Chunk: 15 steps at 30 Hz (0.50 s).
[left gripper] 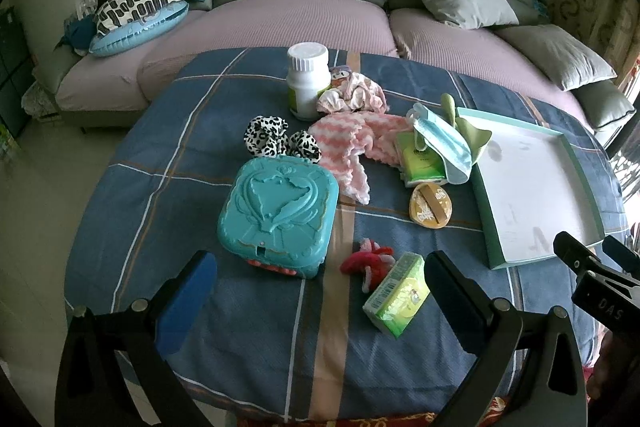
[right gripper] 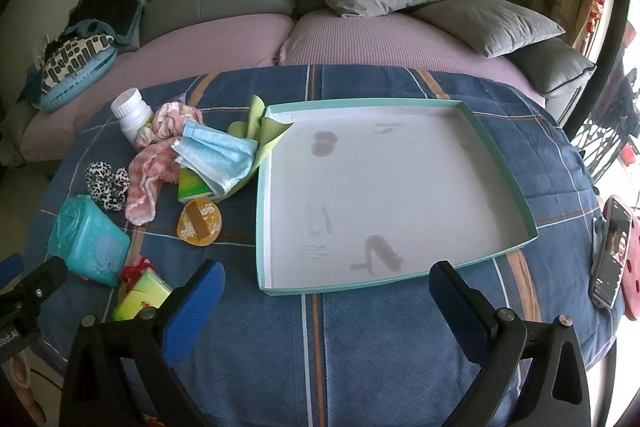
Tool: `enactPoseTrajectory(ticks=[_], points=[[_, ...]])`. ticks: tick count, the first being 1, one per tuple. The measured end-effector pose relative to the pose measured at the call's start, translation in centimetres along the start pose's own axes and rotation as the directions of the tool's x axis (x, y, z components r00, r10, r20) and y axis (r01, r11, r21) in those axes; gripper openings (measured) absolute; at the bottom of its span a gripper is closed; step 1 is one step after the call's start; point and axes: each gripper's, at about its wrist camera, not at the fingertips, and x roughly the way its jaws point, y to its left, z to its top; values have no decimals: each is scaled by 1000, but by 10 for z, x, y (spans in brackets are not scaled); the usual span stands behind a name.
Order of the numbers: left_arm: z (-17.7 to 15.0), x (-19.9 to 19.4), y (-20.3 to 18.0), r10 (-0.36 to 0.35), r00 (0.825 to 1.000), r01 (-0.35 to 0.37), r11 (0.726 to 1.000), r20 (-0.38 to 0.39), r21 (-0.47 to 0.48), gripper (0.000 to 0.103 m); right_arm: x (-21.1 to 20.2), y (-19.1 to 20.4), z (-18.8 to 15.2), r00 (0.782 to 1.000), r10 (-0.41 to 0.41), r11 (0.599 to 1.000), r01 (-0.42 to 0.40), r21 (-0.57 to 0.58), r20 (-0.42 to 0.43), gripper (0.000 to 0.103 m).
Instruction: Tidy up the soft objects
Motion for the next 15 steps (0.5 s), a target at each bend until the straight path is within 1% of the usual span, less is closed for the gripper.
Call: enactPoseTrajectory(ticks=[15], points=[[0, -6, 0, 1, 1000, -1, 1000, -2, -3, 103, -7, -4, 2, 1000, 9, 1000, -10, 17, 2, 103]])
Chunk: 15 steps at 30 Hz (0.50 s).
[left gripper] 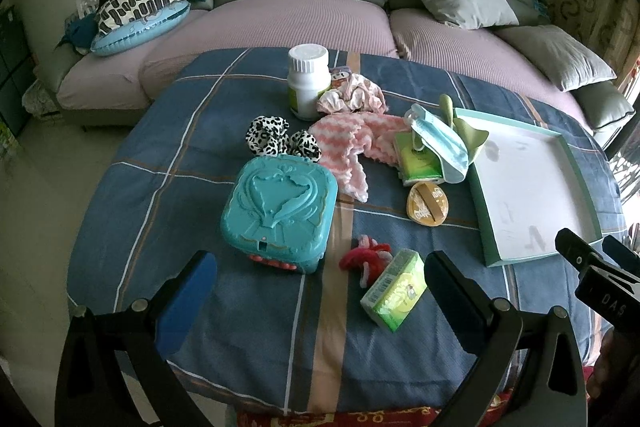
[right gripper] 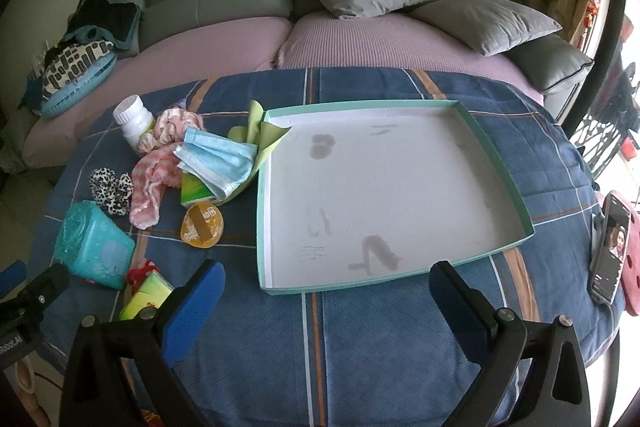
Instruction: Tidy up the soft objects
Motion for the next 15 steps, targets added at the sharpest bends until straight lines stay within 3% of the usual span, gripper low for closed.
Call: enactPoseTrajectory(ticks=[15], points=[[-2, -5, 5, 2, 1000, -2, 1000, -14, -19, 103, -5, -1, 0, 1000, -1, 1000, 1, 6, -1, 103]])
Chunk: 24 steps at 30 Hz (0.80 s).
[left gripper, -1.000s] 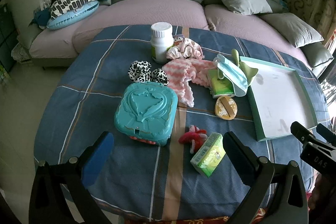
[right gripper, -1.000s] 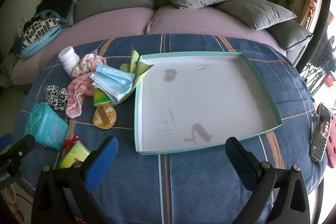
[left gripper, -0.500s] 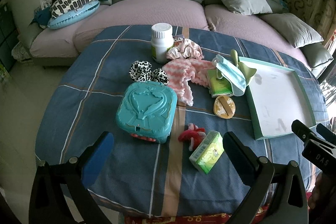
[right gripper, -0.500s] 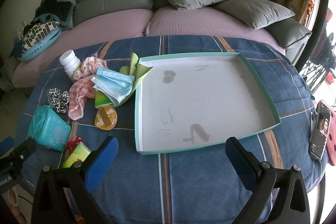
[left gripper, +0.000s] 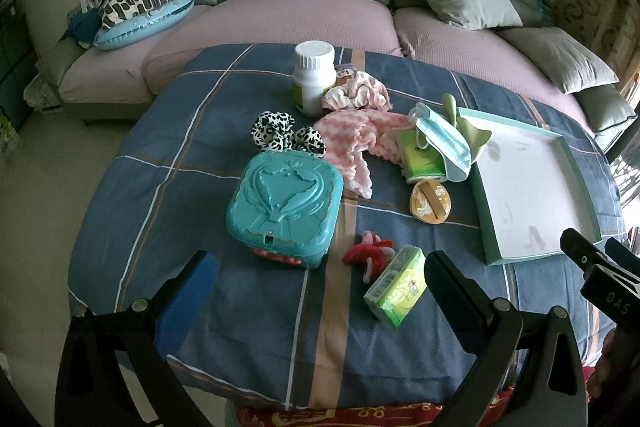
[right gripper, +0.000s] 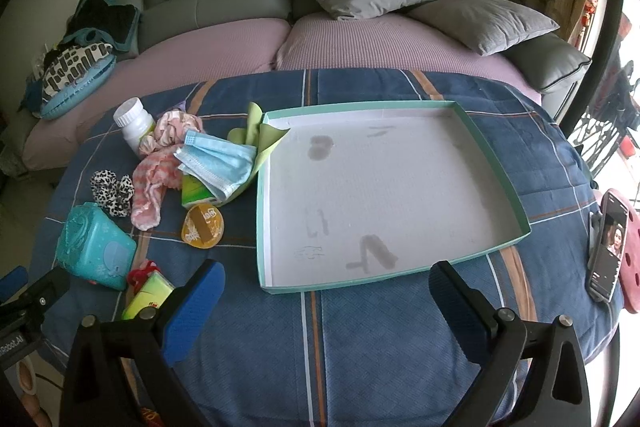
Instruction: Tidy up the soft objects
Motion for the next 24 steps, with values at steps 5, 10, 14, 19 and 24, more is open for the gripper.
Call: enactPoseTrajectory(ticks=[5, 10, 14, 19, 24], points=[[1, 0, 2, -2, 1000, 2, 1000, -4, -5, 103, 0, 0, 0, 1000, 0, 1000, 0, -1, 1, 103], [0, 1, 3, -5, 1000, 4, 1000, -7, -9, 103, -1, 1, -1, 1000, -2, 1000, 2, -6, 0, 103], [0, 2, 5, -6, 1000, 6, 1000, -9, -13, 103, -1, 3, -1, 1000, -2, 1000, 2, -12, -4, 103], [-1, 4, 7, -6, 1000, 6, 1000, -13, -20, 103, 1, 5, -2, 1000, 0, 1000, 0, -19, -10, 103], [-1, 6, 10, -8, 1000, 7, 1000, -20, -27, 103, 5, 9, -4, 1000, 7, 1000, -7, -28, -20, 103]])
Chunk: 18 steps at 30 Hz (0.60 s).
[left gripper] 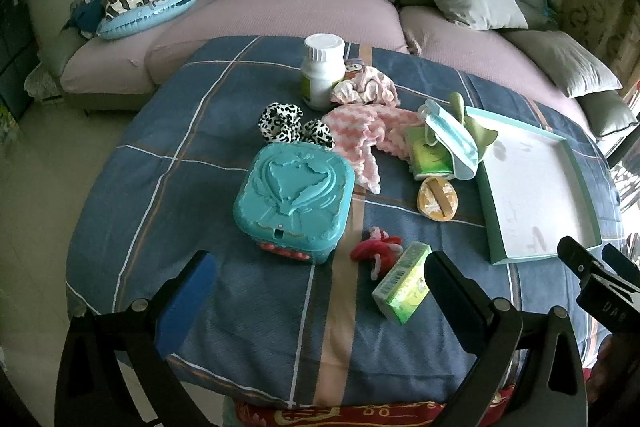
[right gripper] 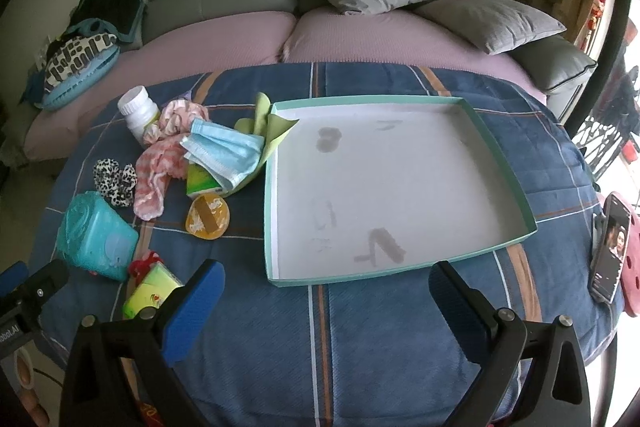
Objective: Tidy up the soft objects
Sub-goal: 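Grasp the green tissue pack with the right gripper while the left gripper approaches the red fuzzy toy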
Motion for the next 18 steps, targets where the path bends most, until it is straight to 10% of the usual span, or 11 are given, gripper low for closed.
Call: enactPoseTrajectory(ticks=[18], points=[[5, 1, 39, -22, 1000, 22, 997, -2, -77, 103, 23, 66, -17, 960, 261, 945, -276, -174, -104, 103]])
